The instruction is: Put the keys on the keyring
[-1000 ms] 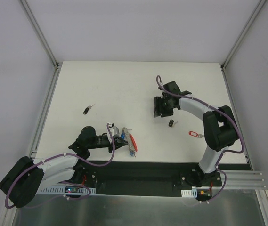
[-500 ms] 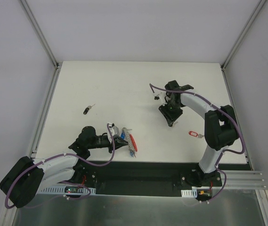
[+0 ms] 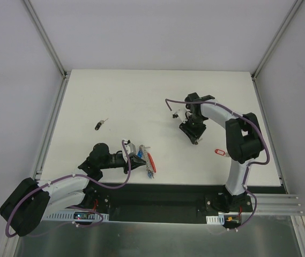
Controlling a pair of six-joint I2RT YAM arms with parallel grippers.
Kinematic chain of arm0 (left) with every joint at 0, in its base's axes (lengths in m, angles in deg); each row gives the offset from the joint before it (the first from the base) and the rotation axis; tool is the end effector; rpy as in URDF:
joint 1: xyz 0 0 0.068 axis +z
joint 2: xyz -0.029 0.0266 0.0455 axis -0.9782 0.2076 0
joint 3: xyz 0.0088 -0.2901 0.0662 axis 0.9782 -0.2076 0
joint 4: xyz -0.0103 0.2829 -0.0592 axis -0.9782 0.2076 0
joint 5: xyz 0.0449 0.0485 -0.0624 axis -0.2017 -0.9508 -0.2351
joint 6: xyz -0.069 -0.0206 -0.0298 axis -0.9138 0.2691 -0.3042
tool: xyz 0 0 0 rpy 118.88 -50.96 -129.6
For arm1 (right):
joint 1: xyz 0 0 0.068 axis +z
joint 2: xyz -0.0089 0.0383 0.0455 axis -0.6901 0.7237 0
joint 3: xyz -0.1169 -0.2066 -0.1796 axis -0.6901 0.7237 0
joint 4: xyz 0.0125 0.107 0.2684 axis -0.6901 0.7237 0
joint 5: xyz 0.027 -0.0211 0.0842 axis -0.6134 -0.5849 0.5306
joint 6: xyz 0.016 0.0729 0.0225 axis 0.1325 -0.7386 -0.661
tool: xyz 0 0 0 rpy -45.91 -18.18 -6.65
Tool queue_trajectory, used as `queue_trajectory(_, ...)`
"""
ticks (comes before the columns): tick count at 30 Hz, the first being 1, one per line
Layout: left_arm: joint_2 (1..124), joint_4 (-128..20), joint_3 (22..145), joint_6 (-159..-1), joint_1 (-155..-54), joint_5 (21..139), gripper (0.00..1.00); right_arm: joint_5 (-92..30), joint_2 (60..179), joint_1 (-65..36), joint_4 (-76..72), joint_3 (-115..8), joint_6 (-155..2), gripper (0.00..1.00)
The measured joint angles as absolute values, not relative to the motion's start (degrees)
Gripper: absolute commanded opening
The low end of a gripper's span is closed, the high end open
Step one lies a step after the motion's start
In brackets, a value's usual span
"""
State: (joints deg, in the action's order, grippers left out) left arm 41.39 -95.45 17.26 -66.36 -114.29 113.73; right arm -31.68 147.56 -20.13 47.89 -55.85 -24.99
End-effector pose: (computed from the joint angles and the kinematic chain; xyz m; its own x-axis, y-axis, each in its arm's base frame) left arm 0.1362 -0.1552 0.1724 -0.0279 0.0614 -0.9977 0.9791 0.2028 -0.0149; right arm 0.3649 0.1676 0.1575 -0.3568 -0.9149 -0.1889 -0.9305 0.3660 -0.0152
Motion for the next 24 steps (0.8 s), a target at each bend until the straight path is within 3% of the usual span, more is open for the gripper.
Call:
queue_trajectory(7,41.39,-95.32,17.26,-66.36,-114.29,113.76,0.0,-31.66,149.98,-20.13,47.87,-56.02,-23.62,0.42)
queue_trajectory(17,41.39,-95.3,17.28,-66.36,-114.29,113.76,0.0,-31.57,150.68,-20.02,48.37,-56.79,-22.87,0.14)
queue_trajectory(24,41.39,-95.3,17.33,-66.36,-114.29,113.78,0.0,-30.7,150.68,-19.59,48.61,-56.79,-22.85,0.01)
